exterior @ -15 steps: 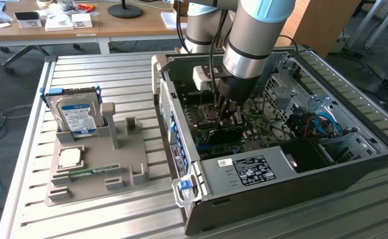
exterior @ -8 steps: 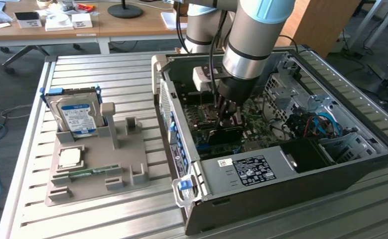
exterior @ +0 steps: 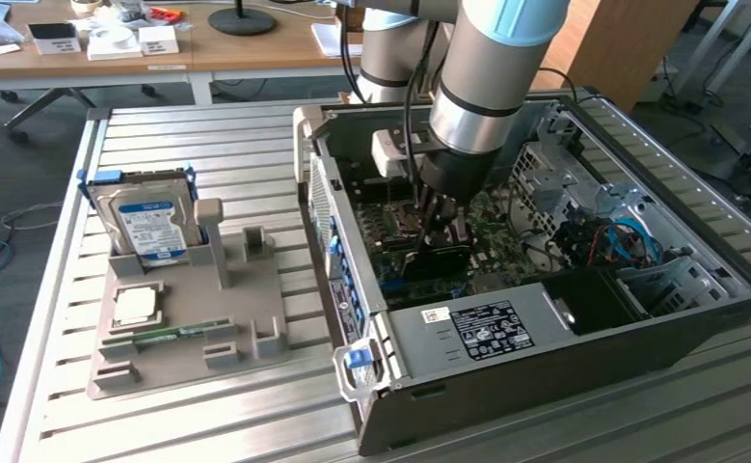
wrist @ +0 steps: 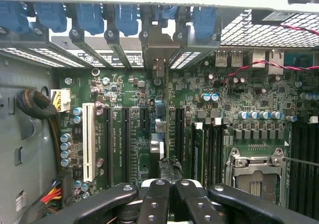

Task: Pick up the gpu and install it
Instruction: 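Press down on the gpu until it lock into place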

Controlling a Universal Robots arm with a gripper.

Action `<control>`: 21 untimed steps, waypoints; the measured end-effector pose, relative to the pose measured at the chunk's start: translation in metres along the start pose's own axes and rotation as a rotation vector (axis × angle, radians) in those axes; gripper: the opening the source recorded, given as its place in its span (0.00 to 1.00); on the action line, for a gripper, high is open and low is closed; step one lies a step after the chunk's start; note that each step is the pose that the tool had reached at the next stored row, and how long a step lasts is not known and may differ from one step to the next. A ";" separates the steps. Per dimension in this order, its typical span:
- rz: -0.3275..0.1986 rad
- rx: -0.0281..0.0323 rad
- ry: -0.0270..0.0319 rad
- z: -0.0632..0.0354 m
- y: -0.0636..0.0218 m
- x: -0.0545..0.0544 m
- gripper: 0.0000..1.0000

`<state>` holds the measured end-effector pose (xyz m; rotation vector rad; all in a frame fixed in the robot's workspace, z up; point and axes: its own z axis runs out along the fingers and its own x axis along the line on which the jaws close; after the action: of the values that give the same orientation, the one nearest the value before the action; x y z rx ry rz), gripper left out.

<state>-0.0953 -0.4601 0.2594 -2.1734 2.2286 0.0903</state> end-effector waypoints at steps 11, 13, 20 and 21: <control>0.000 0.0004 -0.0007 0.0016 0.0001 0.000 0.11; 0.000 0.0004 -0.0008 0.0016 0.0001 0.000 0.11; 0.000 0.0006 -0.0010 -0.0111 0.0004 -0.001 0.11; 0.000 0.0006 -0.0011 -0.0141 0.0004 -0.001 0.11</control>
<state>-0.0954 -0.4600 0.2736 -2.1723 2.2280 0.0907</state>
